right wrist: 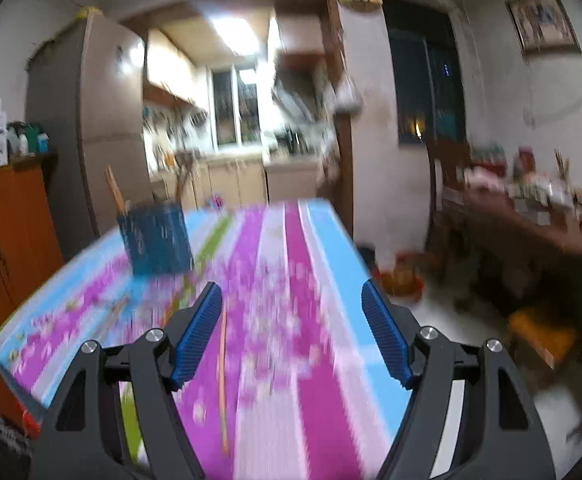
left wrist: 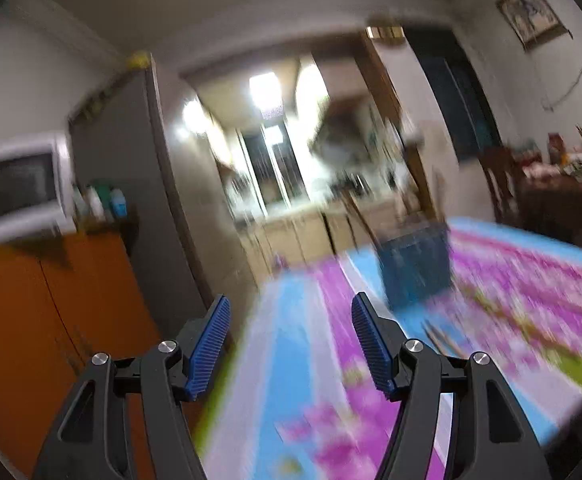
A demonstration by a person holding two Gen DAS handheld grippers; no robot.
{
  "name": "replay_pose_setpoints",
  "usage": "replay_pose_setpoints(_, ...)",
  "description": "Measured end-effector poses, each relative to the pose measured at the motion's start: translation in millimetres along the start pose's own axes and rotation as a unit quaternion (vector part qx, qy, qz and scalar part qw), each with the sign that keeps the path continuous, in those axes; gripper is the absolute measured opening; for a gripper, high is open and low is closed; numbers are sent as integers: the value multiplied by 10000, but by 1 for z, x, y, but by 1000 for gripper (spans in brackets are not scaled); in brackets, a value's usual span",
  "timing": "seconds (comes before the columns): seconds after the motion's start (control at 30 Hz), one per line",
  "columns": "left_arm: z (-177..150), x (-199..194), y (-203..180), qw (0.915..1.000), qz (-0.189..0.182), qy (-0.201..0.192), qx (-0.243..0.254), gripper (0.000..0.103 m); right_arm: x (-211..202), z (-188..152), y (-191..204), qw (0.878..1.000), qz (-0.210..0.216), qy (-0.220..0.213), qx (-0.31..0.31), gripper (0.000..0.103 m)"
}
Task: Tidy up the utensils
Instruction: 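Move both open tools back to the chopsticks on the tablecloth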
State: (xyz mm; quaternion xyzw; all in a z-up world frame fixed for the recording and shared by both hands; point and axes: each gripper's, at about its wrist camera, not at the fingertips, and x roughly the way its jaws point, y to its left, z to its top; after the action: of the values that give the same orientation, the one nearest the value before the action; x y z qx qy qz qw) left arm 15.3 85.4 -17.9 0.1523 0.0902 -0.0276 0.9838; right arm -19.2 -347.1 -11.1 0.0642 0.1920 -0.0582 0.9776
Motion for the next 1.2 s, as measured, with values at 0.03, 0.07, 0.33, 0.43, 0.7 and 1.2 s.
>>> replay_pose_setpoints(0.03,-11,1,-4,9998,-81,166,-51,64,2,-9,2,9998,49,163,110,69)
replay_pose_setpoints(0.07,-27,-1,-11,9986,-243,444,-146,62,5,-23,5,9987,148,423,251,69)
replay_pose_setpoints(0.33,-81,4,-47,9856,-776,1452,-389,48,17,-88,58,9903,589,1240,-217,67)
replay_pose_setpoints(0.43,-87,9,-56,9805,-975,1640,-478,40,15,-99,75,9884,728,1254,-448,67)
replay_pose_setpoints(0.7,-71,21,-75,9676,-1741,1662,-768,8,31,-98,112,9813,1208,1080,-1036,18)
replay_pose_setpoints(1.2,-74,47,-117,9591,-2204,1734,-386,9,54,-95,125,9767,1476,1062,-1140,44)
